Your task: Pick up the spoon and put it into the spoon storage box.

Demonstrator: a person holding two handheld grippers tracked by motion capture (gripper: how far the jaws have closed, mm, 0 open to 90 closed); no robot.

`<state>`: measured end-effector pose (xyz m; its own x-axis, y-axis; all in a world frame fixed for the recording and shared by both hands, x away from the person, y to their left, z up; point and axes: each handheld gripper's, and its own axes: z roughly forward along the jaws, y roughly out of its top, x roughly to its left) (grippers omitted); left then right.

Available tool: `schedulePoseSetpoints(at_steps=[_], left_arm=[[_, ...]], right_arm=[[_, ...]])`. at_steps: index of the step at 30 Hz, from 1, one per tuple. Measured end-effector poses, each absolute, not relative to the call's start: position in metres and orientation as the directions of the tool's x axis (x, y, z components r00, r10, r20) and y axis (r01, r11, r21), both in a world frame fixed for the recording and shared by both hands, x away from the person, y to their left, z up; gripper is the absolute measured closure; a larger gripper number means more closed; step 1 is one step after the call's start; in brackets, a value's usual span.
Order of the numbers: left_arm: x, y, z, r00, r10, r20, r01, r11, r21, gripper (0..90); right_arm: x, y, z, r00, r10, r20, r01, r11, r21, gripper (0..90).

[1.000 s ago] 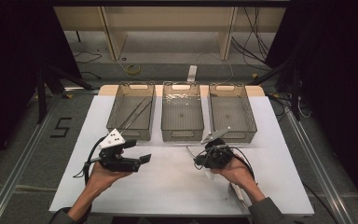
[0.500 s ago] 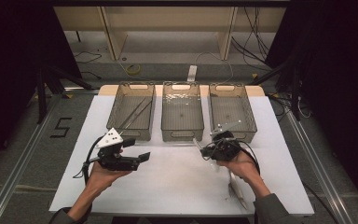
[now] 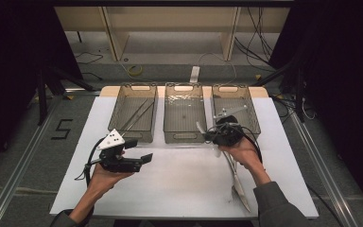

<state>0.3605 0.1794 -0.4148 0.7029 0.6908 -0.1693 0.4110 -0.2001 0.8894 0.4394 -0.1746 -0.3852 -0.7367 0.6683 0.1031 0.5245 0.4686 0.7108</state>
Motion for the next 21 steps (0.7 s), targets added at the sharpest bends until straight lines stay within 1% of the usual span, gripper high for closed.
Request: schedulePoseSetpoints(at_steps=[12,21], left_arm=[[0.361,0.18,-0.414,0.705,0.689,-0.167,0.403,-0.195,0.894,16.7],[0.36,0.18,-0.414,0.7,0.693,-0.171,0.403,-0.186,0.896,16.6]], right_arm=[[0.484,-0.154,-0.367,-0.711,0.697,0.093,0.536,0.451,0.714,85.7],[0.504,-0.141,-0.362,-0.698,0.711,0.09,0.543,0.443,0.713,85.6]])
